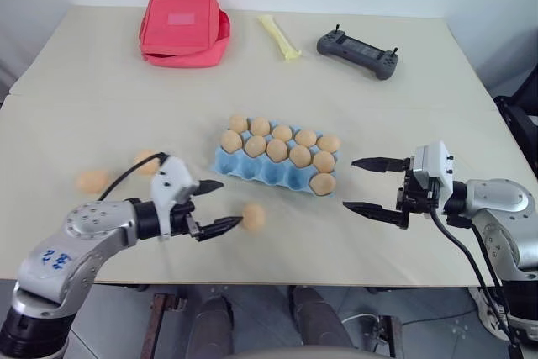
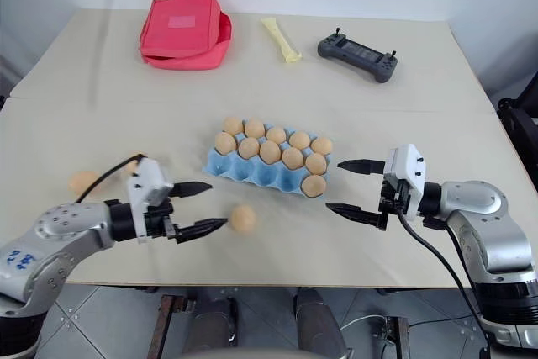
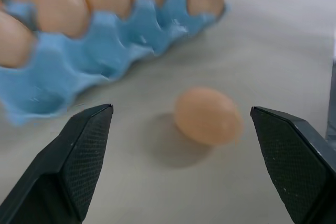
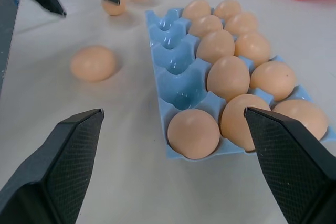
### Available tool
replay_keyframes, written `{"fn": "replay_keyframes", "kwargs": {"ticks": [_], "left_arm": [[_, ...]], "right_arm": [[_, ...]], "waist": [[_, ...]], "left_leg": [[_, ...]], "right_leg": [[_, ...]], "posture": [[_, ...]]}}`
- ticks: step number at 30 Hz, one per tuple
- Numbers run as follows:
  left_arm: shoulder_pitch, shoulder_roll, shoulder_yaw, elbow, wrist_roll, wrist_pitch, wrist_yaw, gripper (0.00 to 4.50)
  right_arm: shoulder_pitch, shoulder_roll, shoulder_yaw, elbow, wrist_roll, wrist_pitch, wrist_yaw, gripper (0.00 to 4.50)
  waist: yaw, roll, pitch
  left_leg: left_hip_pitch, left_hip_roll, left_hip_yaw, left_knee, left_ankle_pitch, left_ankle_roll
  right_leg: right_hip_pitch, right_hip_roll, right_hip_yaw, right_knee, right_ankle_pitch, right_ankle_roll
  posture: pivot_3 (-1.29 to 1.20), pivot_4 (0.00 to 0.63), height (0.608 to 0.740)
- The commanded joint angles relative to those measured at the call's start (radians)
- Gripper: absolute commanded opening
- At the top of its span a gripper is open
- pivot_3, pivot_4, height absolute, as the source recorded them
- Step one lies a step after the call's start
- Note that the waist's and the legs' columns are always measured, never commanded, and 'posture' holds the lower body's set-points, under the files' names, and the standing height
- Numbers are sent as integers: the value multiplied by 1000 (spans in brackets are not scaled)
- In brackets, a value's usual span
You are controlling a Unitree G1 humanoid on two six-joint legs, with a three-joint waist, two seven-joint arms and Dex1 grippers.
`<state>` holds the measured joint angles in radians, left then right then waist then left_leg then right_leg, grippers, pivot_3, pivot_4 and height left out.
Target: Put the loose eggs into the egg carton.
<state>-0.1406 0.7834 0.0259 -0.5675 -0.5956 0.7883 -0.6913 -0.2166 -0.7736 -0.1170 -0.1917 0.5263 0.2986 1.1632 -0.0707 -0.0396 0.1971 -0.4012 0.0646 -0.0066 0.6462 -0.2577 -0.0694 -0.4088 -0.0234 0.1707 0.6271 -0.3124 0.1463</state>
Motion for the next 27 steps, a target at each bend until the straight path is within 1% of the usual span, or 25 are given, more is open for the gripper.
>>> {"fn": "replay_keyframes", "kwargs": {"ticks": [1,3,8,14,20,24,27], "left_arm": [[-53,-27,-85,16,47,-20,-5,4474],[-75,-48,-110,39,73,-47,-2,4474],[-149,-61,-209,120,160,-76,-35,4474],[-176,-89,-311,168,238,-103,-58,4474],[-209,-150,-363,207,290,-104,-58,4474],[-216,-169,-368,208,298,-92,-62,3592],[-213,-174,-355,204,296,-86,-59,2608]], "right_arm": [[11,-5,-21,-53,12,13,-24,4500],[19,-3,-25,-69,16,22,-39,4500],[48,-1,-35,-98,20,30,-65,4500],[63,-1,-41,-112,25,33,-82,4500],[76,-1,-44,-121,29,30,-93,4500],[95,-4,-53,-122,29,19,-92,4500],[110,-5,-60,-123,28,10,-91,4500]], "waist": [[0,0,0],[1,0,0],[1,0,0],[0,0,0],[12,0,0],[14,0,0],[15,0,0]], "left_leg": [[-1,0,0,0,0,0],[-1,0,0,0,0,0],[-1,0,0,1,0,0],[-1,0,0,0,0,0],[-1,0,0,1,0,0],[-1,0,0,2,0,1],[-1,0,0,1,0,1]], "right_leg": [[0,0,0,0,0,0],[0,0,0,0,0,0],[0,0,0,0,0,0],[0,0,0,0,0,0],[0,0,0,0,0,1],[0,0,0,0,0,0],[0,0,0,0,0,0]], "posture": [[0,150,740],[0,150,740],[0,150,740],[0,150,740],[0,150,740],[0,150,740],[0,150,740]]}}
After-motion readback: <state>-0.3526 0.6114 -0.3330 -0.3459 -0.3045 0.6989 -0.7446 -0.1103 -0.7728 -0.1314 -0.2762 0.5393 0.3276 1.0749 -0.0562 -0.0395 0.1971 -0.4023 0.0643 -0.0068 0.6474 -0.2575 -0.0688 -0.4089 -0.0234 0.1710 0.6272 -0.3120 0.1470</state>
